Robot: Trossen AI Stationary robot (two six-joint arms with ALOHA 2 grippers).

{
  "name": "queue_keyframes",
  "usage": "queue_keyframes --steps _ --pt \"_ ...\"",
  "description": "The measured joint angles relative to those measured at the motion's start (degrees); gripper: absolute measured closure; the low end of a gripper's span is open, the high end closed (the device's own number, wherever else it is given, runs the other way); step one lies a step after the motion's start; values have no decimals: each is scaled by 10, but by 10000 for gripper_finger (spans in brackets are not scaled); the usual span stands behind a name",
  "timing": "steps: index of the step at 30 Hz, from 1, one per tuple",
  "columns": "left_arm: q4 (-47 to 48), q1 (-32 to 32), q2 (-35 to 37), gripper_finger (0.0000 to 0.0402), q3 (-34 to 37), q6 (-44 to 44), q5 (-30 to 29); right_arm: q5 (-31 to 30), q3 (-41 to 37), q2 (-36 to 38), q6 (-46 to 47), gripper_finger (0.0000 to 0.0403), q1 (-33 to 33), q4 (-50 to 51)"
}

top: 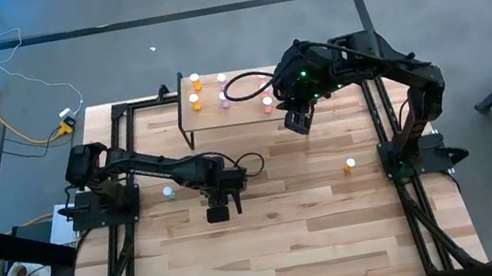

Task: Pick and place medicine bottles onto shelf by color
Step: Put the purple pill bottle on the shelf aligned with the other purple pill bottles

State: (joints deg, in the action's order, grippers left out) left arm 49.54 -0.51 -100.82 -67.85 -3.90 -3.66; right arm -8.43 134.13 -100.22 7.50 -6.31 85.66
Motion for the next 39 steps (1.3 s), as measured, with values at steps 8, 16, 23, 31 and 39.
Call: queue_keyframes --steps 8,16,23,31,39 --pt "-4 0 0 291 0 0 -2 0 0 0 0 313 0 6" --pt "-5 2 0 264 0 0 -2 0 0 0 0 313 0 7" --pt "-5 2 0 256 0 0 -2 0 0 0 0 313 0 7" --pt "-4 2 4 255 0 0 -2 0 0 0 0 313 0 7" --pt "18 1 19 255 0 22 19 0 0 0 0 313 0 7"
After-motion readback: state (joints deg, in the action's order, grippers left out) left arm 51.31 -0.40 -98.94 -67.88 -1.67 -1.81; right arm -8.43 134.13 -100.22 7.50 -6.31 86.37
